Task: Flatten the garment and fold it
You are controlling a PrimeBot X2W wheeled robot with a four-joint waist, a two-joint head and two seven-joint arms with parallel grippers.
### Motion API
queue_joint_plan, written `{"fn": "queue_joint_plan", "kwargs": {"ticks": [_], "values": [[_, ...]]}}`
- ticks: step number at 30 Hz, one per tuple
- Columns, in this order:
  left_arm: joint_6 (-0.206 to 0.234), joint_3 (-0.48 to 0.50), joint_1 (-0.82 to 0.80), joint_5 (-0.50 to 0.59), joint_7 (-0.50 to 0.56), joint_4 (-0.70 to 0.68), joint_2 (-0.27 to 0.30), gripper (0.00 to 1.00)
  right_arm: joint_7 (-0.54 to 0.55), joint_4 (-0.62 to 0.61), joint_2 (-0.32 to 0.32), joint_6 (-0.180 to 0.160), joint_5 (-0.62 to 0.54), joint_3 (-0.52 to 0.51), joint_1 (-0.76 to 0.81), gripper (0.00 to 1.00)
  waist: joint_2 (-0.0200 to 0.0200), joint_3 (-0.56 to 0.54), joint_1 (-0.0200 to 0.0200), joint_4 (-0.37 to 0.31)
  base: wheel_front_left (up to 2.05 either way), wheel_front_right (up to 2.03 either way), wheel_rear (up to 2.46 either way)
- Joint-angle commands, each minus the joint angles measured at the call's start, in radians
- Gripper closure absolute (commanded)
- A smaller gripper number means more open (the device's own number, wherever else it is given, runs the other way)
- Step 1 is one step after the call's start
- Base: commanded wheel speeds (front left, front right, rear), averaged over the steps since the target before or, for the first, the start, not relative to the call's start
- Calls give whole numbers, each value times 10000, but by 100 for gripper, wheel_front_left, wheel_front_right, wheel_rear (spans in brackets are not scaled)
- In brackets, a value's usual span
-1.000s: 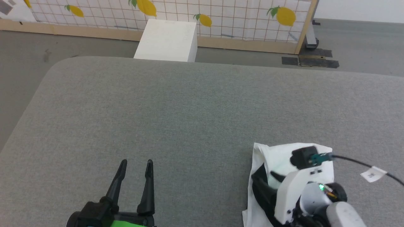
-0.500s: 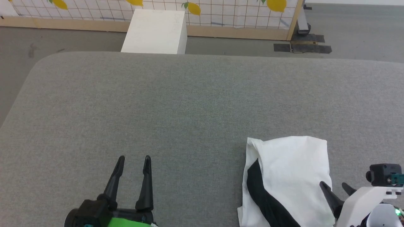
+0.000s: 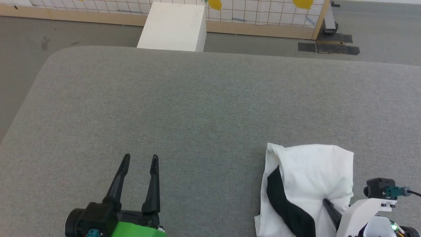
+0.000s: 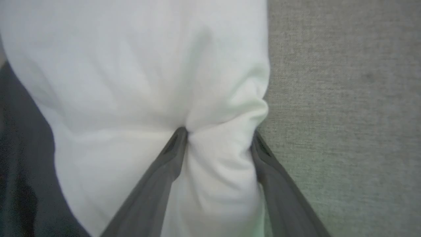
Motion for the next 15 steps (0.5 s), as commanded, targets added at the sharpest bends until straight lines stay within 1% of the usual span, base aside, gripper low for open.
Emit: {"fn": "queue_joint_plan", "kwargs": {"ticks": [1, 4, 8, 12, 15], "values": [[-61, -22, -182, 104, -38, -51, 79, 0, -141, 216, 38, -13, 47, 23, -188, 100, 0, 19, 0, 26, 0, 0, 0], [-44, -39, -212, 140, -38, -68, 105, 0, -423, 422, 40, -13, 86, -17, -366, 100, 0, -25, 0, -12, 0, 0, 0], [9, -53, -153, 160, -37, -92, 119, 0, -569, 529, 41, -13, 23, -5, -553, 100, 0, -243, 0, -240, 0, 0, 0], [43, -95, -29, 142, -21, -104, 131, 0, -439, 451, 16, -13, -182, 15, -785, 100, 0, -492, 0, -637, 0, 0, 0], [43, -126, 53, 121, 7, -105, 160, 0, -305, 369, -186, -13, -336, 104, -1055, 100, 0, -612, 0, -1014, 0, 0, 0]]}}
